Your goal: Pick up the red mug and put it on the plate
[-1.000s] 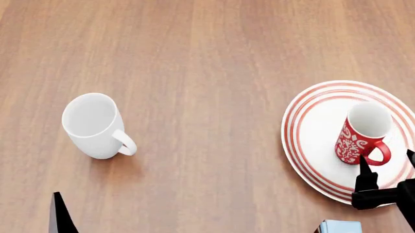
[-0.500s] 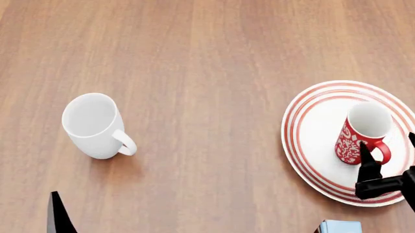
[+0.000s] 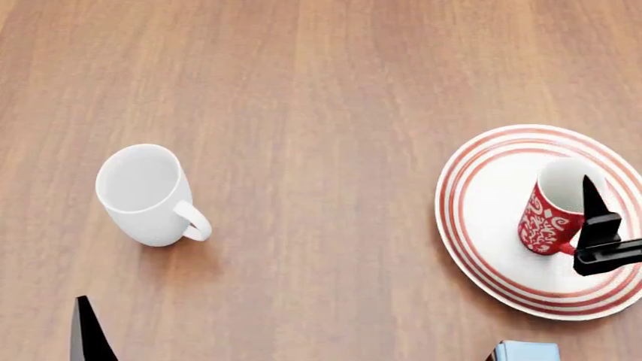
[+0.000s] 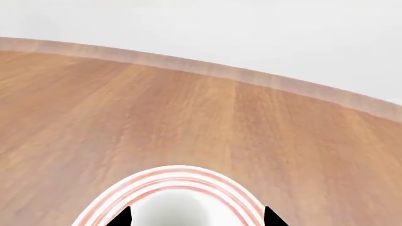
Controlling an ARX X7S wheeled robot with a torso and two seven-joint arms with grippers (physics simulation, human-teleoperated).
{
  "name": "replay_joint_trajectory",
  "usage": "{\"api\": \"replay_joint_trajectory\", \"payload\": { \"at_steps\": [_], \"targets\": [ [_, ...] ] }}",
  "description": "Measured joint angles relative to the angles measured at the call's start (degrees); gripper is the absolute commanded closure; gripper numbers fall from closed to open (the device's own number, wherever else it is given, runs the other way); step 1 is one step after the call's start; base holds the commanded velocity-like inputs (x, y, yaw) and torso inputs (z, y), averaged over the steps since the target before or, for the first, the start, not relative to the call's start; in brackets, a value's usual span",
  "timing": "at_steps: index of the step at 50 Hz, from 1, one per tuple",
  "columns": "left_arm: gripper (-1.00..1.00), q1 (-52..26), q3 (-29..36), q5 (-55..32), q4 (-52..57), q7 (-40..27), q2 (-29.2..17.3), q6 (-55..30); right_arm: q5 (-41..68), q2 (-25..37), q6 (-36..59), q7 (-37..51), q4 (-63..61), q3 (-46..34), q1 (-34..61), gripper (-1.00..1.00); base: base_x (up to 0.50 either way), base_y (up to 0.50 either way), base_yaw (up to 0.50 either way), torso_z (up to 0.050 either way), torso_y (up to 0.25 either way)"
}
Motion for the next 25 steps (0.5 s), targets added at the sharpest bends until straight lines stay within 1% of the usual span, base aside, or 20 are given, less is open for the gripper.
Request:
{"api": "replay_joint_trajectory", "payload": {
  "at_steps": [9,25],
  "targets": [
    [-1.00,0.00,0.02,-0.24,0.07,0.17,0.00,0.00,0.73,0.72,5.07,1.23,-7.21,1.01,-0.49,-1.00,0.00,0.00,0.00,0.000,0.000],
    [-1.00,0.01,0.04,-0.47,0.18,0.28,0.00,0.00,1.85,1.46,11.33,2.71,-16.47,2.23,-0.96,-1.00,0.00,0.00,0.00,0.000,0.000]
  ]
}}
